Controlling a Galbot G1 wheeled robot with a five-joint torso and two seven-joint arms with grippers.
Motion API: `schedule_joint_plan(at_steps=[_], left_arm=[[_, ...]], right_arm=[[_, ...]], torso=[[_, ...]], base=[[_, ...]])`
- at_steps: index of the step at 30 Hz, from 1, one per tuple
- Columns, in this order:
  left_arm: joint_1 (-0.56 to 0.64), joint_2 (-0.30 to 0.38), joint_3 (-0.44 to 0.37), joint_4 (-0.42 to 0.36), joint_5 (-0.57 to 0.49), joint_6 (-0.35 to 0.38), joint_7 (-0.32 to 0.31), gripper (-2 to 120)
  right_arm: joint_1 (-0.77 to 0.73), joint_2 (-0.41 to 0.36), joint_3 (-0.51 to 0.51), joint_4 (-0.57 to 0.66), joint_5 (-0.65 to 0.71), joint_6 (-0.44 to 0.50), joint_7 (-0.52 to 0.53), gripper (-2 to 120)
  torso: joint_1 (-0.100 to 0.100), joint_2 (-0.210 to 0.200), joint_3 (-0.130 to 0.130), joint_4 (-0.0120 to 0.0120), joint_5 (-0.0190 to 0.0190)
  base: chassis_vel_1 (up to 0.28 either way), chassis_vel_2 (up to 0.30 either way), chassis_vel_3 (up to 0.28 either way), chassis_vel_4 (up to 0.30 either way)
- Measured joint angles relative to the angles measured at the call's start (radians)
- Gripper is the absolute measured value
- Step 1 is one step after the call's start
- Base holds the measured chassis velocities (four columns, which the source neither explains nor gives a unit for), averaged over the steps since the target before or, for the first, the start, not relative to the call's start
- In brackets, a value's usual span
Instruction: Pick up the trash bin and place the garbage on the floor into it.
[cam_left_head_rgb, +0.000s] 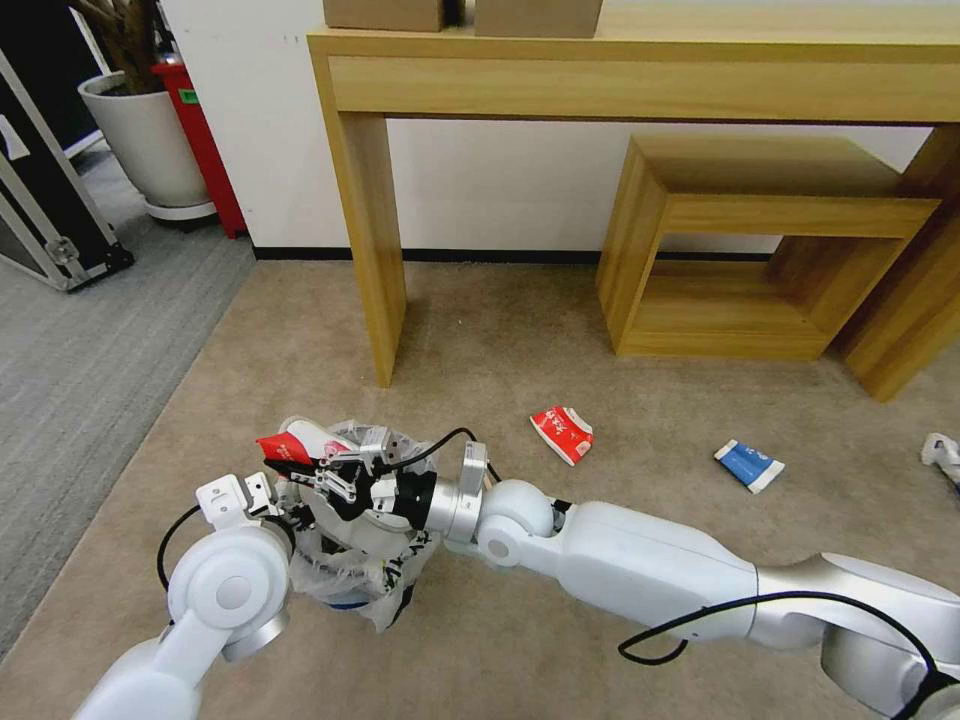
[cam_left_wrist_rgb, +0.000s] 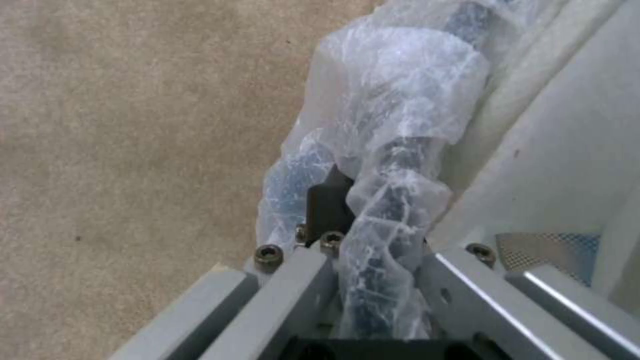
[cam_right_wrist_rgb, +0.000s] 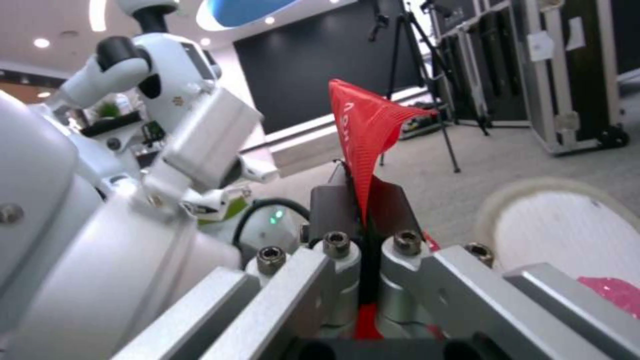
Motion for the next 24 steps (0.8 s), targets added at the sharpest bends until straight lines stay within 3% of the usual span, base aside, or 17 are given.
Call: schedule_joint_plan(at_steps=[8, 20, 23, 24], left_arm=[[-0.007, -0.007, 0.017, -0.001, 0.004, -0.001, 0.015, 0], [-0.01, 0.003, 0.016, -0.004, -0.004, -0.005, 0.014, 0], [-0.013, -0.001, 0.021, 0.0, -0.003, -0.005, 0.013, 0], [-0.014, -0.005, 0.026, 0.004, -0.001, -0.005, 0.013, 0]], right_arm=[[-0.047, -0.036, 0.027, 0.003, -0.011, 0.001, 0.004, 0], [-0.066, -0.021, 0.031, -0.024, -0.021, 0.004, -0.006, 0], [-0.066, -0.021, 0.029, -0.03, -0.026, 0.004, -0.012, 8], [-0.066, -0.021, 0.027, -0.035, -0.028, 0.003, -0.016, 17]], torso=[[0.0, 0.0, 0.0, 0.0, 0.0], [0.0, 0.0, 0.0, 0.0003, 0.0001], [0.0, 0.0, 0.0, 0.0002, 0.0], [0.0, 0.0, 0.0, 0.0002, 0.0]], base=[[0.0, 0.0, 0.0, 0.0], [0.0, 0.0, 0.0, 0.0], [0.0, 0.0, 0.0, 0.0], [0.0, 0.0, 0.0, 0.0]])
